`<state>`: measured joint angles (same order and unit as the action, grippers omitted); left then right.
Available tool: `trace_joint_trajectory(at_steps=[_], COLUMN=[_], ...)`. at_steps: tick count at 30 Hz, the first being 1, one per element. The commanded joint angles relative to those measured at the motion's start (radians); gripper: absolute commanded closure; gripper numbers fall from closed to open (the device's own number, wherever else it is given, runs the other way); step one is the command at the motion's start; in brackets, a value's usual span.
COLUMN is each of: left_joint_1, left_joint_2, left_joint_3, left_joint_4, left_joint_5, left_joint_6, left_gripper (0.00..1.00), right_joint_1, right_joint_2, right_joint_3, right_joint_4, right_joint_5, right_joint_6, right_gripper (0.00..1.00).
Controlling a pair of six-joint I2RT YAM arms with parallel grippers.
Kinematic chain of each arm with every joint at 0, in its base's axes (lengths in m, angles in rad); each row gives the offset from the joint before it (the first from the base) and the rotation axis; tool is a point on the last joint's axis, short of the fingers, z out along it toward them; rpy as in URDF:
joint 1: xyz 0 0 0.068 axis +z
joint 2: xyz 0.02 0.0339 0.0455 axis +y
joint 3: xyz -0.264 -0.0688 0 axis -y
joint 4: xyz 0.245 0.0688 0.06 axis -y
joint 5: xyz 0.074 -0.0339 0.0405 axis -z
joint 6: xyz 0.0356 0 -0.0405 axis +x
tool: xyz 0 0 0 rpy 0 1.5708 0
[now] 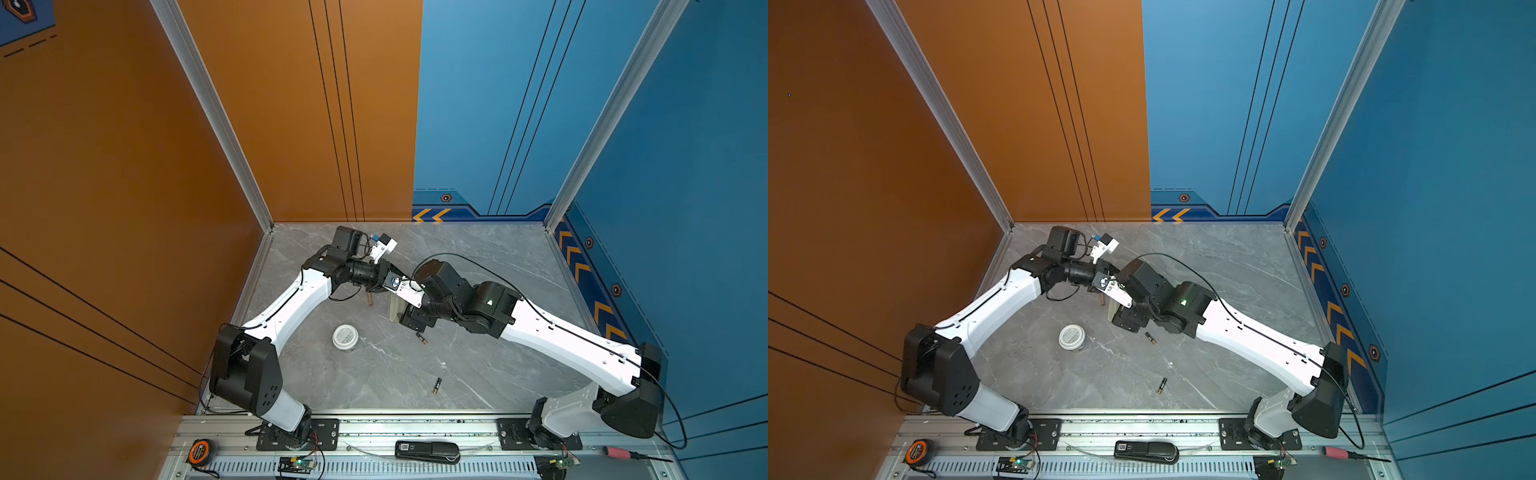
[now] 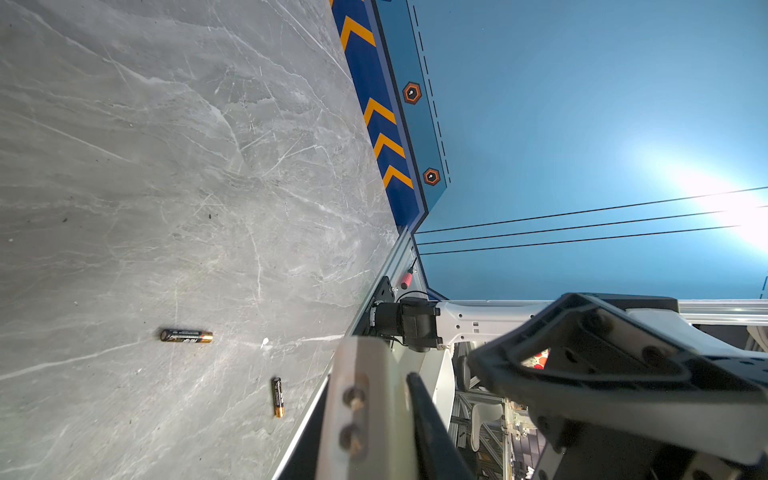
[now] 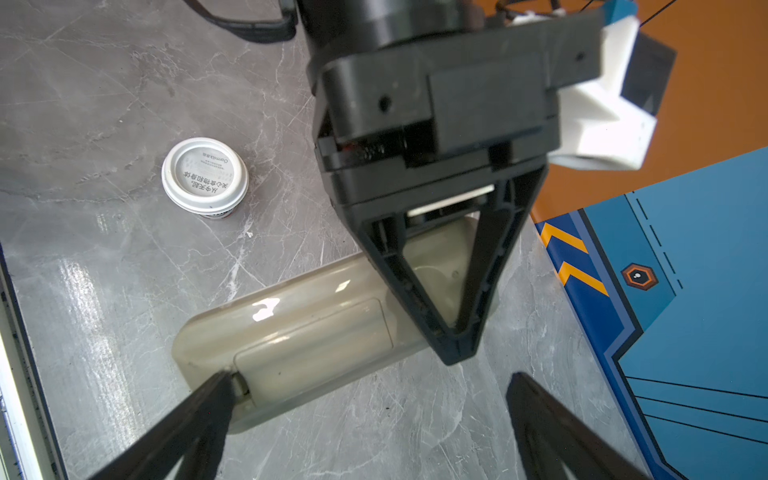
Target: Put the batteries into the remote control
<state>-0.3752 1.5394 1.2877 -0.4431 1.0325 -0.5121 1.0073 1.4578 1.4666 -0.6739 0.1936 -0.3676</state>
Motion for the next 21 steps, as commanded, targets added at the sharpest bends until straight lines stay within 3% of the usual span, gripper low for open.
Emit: trace_joint_trajectory(at_steps=[1,16,21], left_joint_1=[-0.014,-0.027,-0.009], left_joint_2=[-0.056,-0.076,-0.080], left_joint_3=[-0.014,-0.040,-0.058], left_joint_4=[-0.016,0.015,0.018], left_joint_5=[0.087,0.044,0.014], left_joint_6=[-0.018,-0.071,-0.078], left_gripper=[1.00,1.00,1.00], right_joint_1=[-0.007,0.037,0.036], right_joint_2=[-0.001,-0.024,-0.067], right_joint_3=[-0.033,-0.084,-0.093], right_joint_4=[0.024,0.219,0.204], right_joint_5=[0.064,0.291,0.215], right_joint_6=[-0.050,-0.126,-0.097], right_gripper=[0.00,0.00,0.00])
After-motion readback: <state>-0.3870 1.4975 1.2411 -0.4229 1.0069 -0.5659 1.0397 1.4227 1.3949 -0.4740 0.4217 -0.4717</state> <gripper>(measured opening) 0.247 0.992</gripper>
